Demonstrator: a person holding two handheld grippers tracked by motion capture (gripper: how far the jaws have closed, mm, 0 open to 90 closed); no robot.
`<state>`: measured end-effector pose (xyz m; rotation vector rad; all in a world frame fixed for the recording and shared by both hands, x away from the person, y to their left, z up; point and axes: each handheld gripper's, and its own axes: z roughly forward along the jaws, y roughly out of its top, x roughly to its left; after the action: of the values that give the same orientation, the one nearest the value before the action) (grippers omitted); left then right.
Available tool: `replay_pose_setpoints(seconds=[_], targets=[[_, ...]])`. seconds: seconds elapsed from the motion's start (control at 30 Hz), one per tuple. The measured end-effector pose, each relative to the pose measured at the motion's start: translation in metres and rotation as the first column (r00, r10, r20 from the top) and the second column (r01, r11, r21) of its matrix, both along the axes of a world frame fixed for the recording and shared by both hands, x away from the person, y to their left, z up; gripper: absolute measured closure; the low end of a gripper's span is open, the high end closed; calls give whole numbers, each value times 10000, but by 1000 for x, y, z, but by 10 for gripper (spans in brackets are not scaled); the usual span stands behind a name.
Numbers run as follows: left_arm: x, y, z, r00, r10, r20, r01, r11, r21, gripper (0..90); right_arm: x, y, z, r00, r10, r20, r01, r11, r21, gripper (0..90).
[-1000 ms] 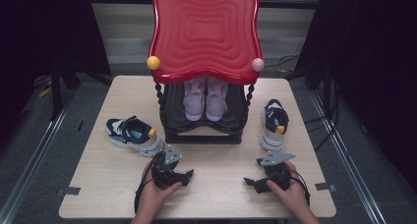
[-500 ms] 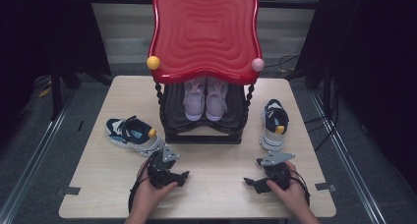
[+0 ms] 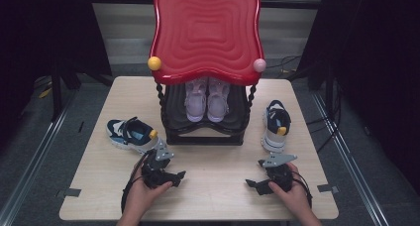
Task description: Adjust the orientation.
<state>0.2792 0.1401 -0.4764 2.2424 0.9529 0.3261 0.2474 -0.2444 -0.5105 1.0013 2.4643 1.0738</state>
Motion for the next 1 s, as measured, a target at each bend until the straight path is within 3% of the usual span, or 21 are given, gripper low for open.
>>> replay_pose_setpoints(seconds=[0.27, 0.3, 0.63, 0.83, 1.0], targets=[[4, 9, 22, 9993, 172, 323, -165, 9997, -206, 180, 0, 0, 0, 10000, -5, -14, 5, 10000, 4, 132], [5, 11, 25, 9992, 147, 369, -145, 9999, -39, 180, 0, 0, 0, 10000, 1, 2, -1, 10000, -3, 132], [14, 21, 48, 9961, 434, 767, -430, 9991, -66, 180, 0, 0, 0, 10000, 0, -1, 0, 10000, -3, 132], [19, 30, 56, 9921, 834, 932, -821, 9965, -183, 180, 0, 0, 0, 10000, -3, -18, 3, 10000, 3, 132], [25, 46, 61, 9829, 1508, 1060, -1464, 9880, -483, 180, 0, 0, 0, 10000, 2, -4, -2, 10000, -2, 131]])
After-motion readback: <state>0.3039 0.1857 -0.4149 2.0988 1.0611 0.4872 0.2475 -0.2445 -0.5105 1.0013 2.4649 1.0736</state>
